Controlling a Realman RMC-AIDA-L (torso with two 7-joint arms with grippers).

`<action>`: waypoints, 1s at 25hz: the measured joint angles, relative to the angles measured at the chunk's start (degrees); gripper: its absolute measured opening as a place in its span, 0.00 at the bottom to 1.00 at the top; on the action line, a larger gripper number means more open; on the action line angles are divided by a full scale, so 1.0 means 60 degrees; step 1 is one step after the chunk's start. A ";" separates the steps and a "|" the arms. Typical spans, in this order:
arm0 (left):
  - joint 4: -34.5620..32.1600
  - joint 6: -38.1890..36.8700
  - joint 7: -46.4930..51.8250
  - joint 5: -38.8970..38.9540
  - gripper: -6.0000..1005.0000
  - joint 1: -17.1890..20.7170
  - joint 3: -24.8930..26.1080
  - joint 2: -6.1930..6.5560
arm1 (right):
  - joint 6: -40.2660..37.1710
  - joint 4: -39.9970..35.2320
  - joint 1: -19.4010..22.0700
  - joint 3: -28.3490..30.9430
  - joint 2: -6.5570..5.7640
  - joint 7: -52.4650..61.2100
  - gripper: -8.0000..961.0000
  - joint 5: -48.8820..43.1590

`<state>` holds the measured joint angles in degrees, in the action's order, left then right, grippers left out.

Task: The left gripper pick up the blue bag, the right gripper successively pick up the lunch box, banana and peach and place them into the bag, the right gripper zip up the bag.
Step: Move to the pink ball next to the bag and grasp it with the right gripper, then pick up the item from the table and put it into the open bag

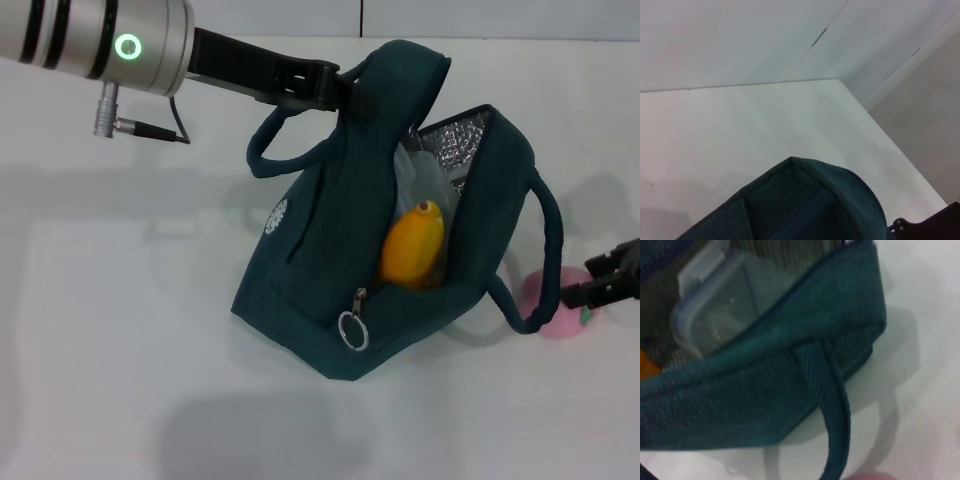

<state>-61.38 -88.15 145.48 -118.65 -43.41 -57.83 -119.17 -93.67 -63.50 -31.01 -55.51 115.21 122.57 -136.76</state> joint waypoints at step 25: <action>-0.0039 0.0005 -0.0030 0.0002 0.06 0.0039 0.0001 0.0013 | -0.0087 0.0505 0.0247 0.3038 -0.0253 -0.0827 0.20 0.1111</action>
<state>-61.62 -88.12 145.29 -118.64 -43.17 -57.83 -119.10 -94.19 -60.47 -29.52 -37.28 113.70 117.61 -130.10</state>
